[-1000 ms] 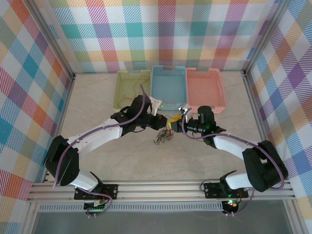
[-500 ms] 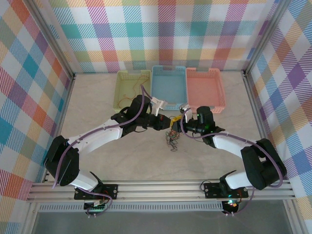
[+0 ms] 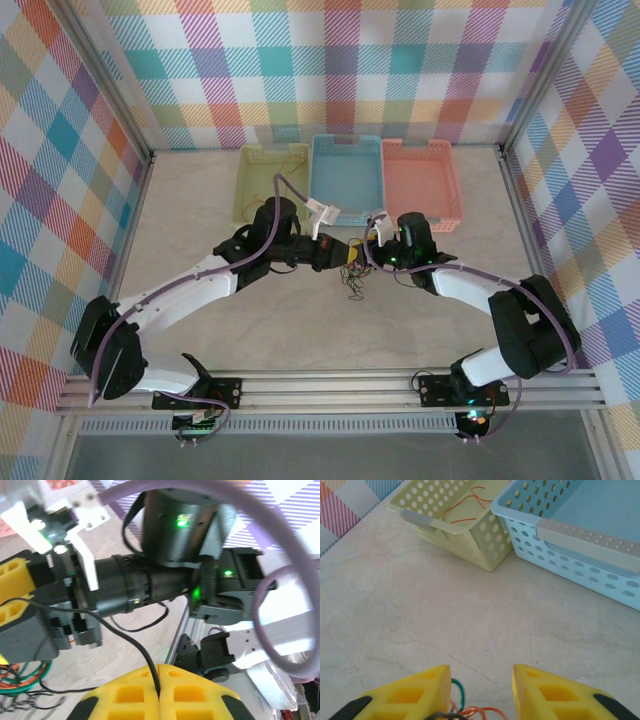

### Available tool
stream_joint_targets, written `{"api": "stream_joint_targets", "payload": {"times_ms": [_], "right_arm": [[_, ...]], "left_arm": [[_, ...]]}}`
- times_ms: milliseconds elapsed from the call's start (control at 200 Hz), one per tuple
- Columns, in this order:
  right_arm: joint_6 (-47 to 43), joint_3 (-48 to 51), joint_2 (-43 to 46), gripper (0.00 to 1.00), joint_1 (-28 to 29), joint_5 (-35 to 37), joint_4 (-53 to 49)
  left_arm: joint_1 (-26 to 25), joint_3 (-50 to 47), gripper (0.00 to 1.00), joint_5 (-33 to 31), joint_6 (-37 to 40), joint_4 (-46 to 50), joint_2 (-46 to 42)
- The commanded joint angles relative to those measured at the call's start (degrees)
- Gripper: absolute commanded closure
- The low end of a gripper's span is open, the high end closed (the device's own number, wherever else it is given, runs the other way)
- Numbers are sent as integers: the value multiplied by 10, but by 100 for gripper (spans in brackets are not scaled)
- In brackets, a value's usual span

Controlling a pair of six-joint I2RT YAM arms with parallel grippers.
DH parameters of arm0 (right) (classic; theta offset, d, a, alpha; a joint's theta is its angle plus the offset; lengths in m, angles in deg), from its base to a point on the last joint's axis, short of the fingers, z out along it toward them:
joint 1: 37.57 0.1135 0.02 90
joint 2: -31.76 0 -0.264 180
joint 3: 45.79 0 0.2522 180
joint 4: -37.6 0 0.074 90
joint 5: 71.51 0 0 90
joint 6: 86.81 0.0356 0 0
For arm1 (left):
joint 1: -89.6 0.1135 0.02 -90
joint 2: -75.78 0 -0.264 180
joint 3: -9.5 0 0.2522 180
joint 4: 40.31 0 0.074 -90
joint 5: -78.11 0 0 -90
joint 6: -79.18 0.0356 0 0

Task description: Untangle the cables

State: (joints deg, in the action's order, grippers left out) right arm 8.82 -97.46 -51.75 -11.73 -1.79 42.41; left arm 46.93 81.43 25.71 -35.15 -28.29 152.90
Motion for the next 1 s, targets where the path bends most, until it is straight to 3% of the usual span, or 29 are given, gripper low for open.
{"api": "stream_joint_targets", "payload": {"times_ms": [0,345,725,995], "right_arm": [[8,-21,-12,62,0,23,-27],[10,-32,-21,62,0,43,-47],[14,-38,-27,62,0,59,-58],[18,-43,-34,67,0,77,-65]], "left_arm": [[-8,-11,100,18,-12,-39,-40],[-8,-30,100,-23,-12,-35,-105],[-8,-56,100,-119,3,-22,-169],[-9,-4,100,-96,-28,24,-190]]}}
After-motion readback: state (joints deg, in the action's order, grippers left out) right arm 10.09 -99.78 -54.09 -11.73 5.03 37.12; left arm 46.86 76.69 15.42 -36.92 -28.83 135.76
